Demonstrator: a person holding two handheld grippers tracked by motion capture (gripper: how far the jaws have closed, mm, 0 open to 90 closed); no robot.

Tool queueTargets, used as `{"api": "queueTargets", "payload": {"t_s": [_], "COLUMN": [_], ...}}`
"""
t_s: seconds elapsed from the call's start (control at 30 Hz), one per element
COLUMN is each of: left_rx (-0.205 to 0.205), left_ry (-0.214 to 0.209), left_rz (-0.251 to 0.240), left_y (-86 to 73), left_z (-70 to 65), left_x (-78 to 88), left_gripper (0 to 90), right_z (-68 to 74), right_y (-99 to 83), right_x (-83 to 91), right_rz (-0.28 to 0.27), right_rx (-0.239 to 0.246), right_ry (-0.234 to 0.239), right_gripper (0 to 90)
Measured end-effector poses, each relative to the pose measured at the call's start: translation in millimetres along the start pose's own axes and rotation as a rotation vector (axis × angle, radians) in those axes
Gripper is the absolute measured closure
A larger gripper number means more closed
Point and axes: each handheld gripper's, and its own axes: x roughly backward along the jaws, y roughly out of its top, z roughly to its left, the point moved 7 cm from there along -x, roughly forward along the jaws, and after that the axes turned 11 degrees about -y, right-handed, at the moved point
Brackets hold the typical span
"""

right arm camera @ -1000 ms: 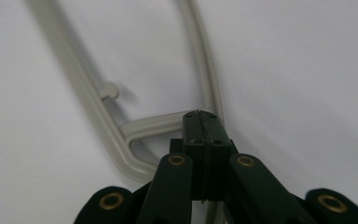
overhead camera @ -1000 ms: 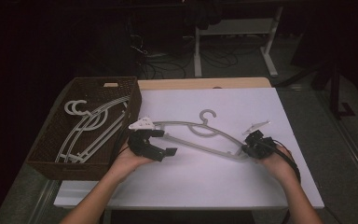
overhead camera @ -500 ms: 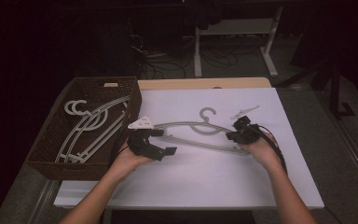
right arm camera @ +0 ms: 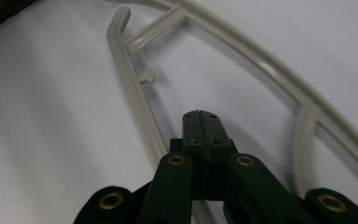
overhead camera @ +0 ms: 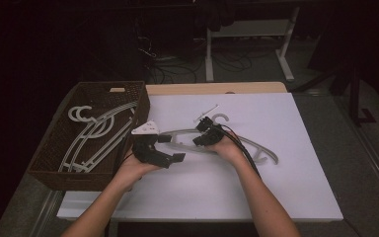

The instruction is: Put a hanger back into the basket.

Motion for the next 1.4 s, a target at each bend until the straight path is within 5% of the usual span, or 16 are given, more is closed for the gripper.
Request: {"api": "queueTargets", "payload": {"t_s": [0.2,0.53,0.8,1.0,1.27,1.4], "left_rx": [0.003,0.004,0.002,0.002,0.009,0.01], "left_ry": [0.002,0.007,0.009,0.002,-0.01,-0.013], "left_rz": [-0.001,0.0,0.006,0.024,0.056,0.071], "left_y": [0.2,0.4,-0.2,-4.8,-15.0,-18.5], "left_z": [0.7,1.1,1.4,-0.3,1.0,2.7], "left_x": [0.0,0.1,-2.7,-9.5,-23.4,-28.6], "left_gripper": [6.8,6.8,6.9,7.1,7.1,7.2], "right_z": [7.9,41.1,56.1,45.5,17.4,11.6], "right_y": [-9.2,-53.1,-77.9,-76.2,-112.4,-125.1], "right_x": [0.1,32.2,52.8,80.4,113.8,115.7], "right_rz": [0.027,0.071,0.062,-0.02,-0.04,-0.036], "right_rx": [0.021,0.102,0.141,0.11,0.017,-0.002], "right_ry": [0.039,0.126,0.142,0.095,-0.002,-0.032], "right_gripper": [88.9,88.9,88.8,88.8,88.8,88.8]}}
